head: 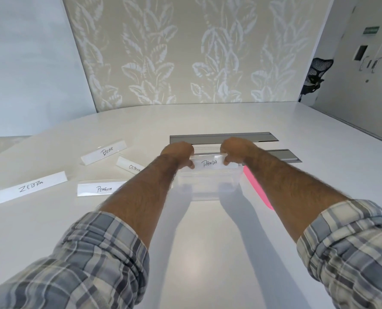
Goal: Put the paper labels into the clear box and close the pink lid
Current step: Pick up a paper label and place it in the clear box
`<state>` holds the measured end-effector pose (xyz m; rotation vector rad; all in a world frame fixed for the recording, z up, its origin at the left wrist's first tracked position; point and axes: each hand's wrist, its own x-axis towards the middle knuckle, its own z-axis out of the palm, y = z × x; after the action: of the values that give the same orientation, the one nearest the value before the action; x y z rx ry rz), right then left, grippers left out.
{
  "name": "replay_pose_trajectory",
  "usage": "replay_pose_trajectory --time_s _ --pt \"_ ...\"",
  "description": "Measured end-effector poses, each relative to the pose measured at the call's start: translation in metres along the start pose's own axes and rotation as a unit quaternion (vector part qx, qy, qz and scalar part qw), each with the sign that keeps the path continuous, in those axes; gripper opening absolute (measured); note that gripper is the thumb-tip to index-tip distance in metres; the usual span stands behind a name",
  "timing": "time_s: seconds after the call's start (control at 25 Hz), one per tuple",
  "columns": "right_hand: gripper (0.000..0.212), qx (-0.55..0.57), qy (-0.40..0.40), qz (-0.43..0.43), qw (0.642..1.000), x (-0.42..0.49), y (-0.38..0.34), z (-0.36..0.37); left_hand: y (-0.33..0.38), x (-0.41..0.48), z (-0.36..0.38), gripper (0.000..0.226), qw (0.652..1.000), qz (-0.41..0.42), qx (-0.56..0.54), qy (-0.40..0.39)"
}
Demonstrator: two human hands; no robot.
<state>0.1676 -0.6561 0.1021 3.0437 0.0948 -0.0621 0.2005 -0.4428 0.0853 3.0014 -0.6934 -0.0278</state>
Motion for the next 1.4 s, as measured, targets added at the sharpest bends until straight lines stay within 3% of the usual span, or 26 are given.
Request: replay_pose_trajectory --time_s 0.28,0.48,0.6,0.76,1.16,1.4 --pt "0.049 -0.034 -0.044 -0.035 0.998 0.016 -0.002 0.028 0.003 0.016 0.024 0.041 0.996 0.03 0.074 -0.038" --pt "0.026 -0.054 -0.073 -0.068 0.994 0.025 -0.006 0.042 0.008 0.024 0.03 0.018 0.99 0.033 0.107 -0.086" --pt "0.01 -0.068 -0.095 -0.077 0.99 0.029 -0.005 0.042 0.017 0.031 0.024 0.027 0.985 0.038 0.105 -0.128" --pt "0.04 -0.062 -0.097 -0.075 0.99 0.03 -0.002 0.041 0.022 0.039 0.02 0.027 0.984 0.04 0.095 -0.147" --pt "0.045 -0.057 -0.125 -0.061 0.989 0.035 -0.003 0.046 0.027 0.049 0.032 0.031 0.974 0.036 0.104 -0.197" --pt "0.031 -0.014 -0.136 -0.044 0.99 0.036 0.004 0.051 0.024 0.051 0.033 0.024 0.973 0.042 0.103 -0.2"
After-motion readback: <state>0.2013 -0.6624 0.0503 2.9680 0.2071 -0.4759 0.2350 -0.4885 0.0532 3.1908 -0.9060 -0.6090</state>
